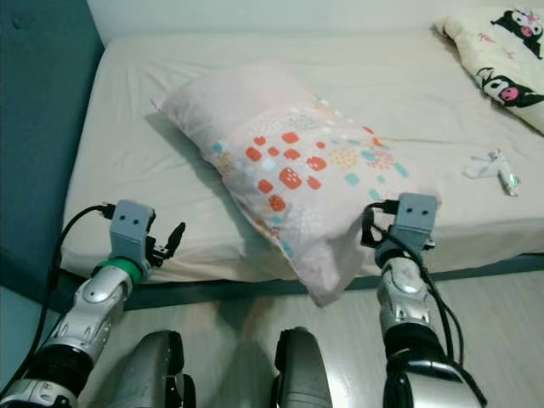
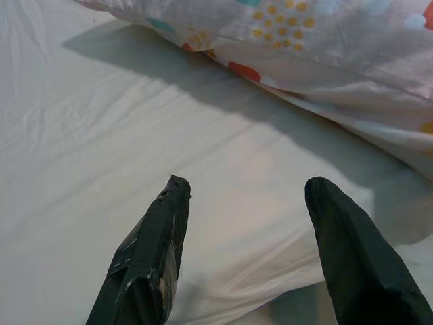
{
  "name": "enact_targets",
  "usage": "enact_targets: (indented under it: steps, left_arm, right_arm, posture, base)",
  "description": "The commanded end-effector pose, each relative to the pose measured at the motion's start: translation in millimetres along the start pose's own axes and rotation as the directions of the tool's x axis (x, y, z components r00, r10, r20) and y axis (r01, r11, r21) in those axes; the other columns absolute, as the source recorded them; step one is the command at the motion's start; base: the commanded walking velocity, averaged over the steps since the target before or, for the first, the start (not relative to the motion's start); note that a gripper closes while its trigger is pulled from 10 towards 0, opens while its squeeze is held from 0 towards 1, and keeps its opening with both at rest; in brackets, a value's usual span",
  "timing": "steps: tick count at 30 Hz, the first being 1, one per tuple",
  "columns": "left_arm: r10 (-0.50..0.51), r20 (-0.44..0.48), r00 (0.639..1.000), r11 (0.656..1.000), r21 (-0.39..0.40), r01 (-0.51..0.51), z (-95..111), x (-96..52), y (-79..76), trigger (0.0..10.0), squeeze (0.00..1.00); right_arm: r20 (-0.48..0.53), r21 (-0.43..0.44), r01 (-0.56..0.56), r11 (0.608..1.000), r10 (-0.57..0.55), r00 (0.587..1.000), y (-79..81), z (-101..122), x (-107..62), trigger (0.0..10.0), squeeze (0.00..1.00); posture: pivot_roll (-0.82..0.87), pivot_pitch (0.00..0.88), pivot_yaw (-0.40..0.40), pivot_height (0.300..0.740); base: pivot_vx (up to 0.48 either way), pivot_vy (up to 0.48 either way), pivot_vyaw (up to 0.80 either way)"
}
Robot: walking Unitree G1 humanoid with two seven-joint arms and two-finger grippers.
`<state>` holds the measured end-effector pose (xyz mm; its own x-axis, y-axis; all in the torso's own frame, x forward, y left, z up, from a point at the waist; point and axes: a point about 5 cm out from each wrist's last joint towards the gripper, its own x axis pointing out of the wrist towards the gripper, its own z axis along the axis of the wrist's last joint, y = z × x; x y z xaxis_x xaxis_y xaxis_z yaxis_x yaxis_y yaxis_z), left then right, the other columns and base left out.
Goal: Clean up the room
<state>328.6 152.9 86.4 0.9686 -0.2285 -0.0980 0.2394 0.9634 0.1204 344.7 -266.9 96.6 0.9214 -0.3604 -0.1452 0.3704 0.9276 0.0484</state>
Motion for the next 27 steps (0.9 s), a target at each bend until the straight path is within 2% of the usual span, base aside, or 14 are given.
enact_targets:
  steps: [1,3,4,8,12,14,16,19,21,22,23,25,26,27]
  left_arm:
    - [-0.001,-0.038,0.999,1.000,0.007,0.001,-8.9,-5.8,2.3,10.0,0.00]
    - [-0.001,-0.041,0.999,1.000,0.009,0.001,-10.2,-7.9,2.6,10.0,0.00]
    - [-0.001,-0.041,0.999,1.000,0.009,0.001,-10.2,-7.9,2.6,10.0,0.00]
    - [0.002,-0.041,0.999,1.000,0.009,-0.002,-10.9,-10.5,2.5,10.0,0.00]
    - [0.006,-0.042,0.999,1.000,0.009,-0.006,-10.7,-10.9,2.8,10.0,0.00]
    - [0.009,-0.041,0.999,1.000,0.012,-0.009,-9.9,-11.1,4.1,10.0,0.00]
    - [0.012,-0.039,0.999,1.000,0.016,-0.012,-8.7,-10.8,5.5,10.0,0.00]
    - [0.013,-0.038,0.999,1.000,0.017,-0.013,-8.1,-10.6,6.0,10.0,0.00]
    - [0.013,-0.035,0.999,1.000,0.019,-0.013,-6.3,-9.2,6.5,10.0,0.00]
    - [0.013,-0.032,0.999,1.000,0.019,-0.012,-5.1,-7.7,6.2,10.0,0.00]
    - [0.013,-0.032,0.999,1.000,0.019,-0.012,-5.1,-7.7,6.2,10.0,0.00]
    - [0.013,-0.029,0.999,1.000,0.018,-0.012,-3.3,-5.7,5.5,10.0,0.00]
    - [0.013,-0.029,0.999,1.000,0.018,-0.012,-3.3,-5.7,5.5,10.0,0.00]
    - [0.012,-0.029,1.000,1.000,0.017,-0.011,-3.0,-5.0,4.5,10.0,0.00]
  right_arm:
    - [-0.084,0.031,0.023,0.999,-0.021,0.996,2.2,-12.9,-1.7,10.0,0.00]
    - [-0.136,0.135,0.038,0.990,-0.019,0.990,8.9,-15.9,-0.8,10.0,0.00]
    - [-0.136,0.135,0.038,0.990,-0.019,0.990,8.9,-15.9,-0.8,10.0,0.00]
    - [-0.223,0.333,0.123,0.935,-0.049,0.974,19.8,-17.2,1.2,10.0,0.00]
    - [-0.235,0.421,0.099,0.902,0.003,0.972,35.5,-11.2,3.6,10.0,0.00]
    - [-0.206,0.535,-0.075,0.841,0.216,0.954,76.6,3.0,4.6,10.0,0.00]
    - [-0.165,0.582,-0.257,0.772,0.421,0.892,115.8,13.8,-1.3,10.0,0.00]
    - [-0.155,0.580,-0.319,0.750,0.486,0.860,129.0,16.5,-4.9,10.0,0.00]
    - [-0.088,0.588,-0.495,0.640,0.659,0.747,162.3,24.1,-17.4,10.0,0.00]
    - [-0.027,0.590,-0.603,0.537,0.760,0.650,181.5,30.3,-27.2,10.0,0.00]
    - [-0.027,0.590,-0.603,0.537,0.760,0.650,181.5,30.3,-27.2,10.0,0.00]
    - [0.063,0.566,-0.734,0.375,0.868,0.493,205.5,41.0,-42.1,10.0,0.00]
    - [0.063,0.566,-0.734,0.375,0.868,0.493,205.5,41.0,-42.1,10.0,0.00]
    - [0.115,0.554,-0.779,0.293,0.900,0.420,214.3,48.7,-48.3,10.0,0.00]
  posture:
    - [0.04,0.113,0.084,0.609]
    - [0.05,0.118,0.084,0.609]
    - [0.05,0.118,0.084,0.609]
    - [0.07,0.122,0.077,0.609]
    - [0.08,0.119,0.076,0.609]
    - [0.09,0.108,0.073,0.609]
    - [0.09,0.097,0.073,0.609]
    - [0.09,0.097,0.073,0.609]
    - [0.08,0.082,0.072,0.609]
    - [0.08,0.078,0.072,0.609]
    - [0.08,0.078,0.072,0.609]
    - [0.08,0.076,0.072,0.609]
    - [0.08,0.076,0.072,0.609]
    - [0.07,0.074,0.073,0.609]
  base:
    - [0.000,0.000,0.00]
    - [0.000,0.000,0.00]
    - [0.000,0.000,0.00]
    - [0.000,0.000,0.00]
    - [0.000,0.000,0.00]
    - [0.000,0.000,0.00]
    - [0.000,0.000,0.00]
    - [0.000,0.000,0.00]
    - [0.000,0.000,0.00]
    - [0.000,0.000,0.00]
    - [0.000,0.000,0.00]
    - [0.000,0.000,0.00]
    - [0.000,0.000,0.00]
    - [0.000,0.000,0.00]
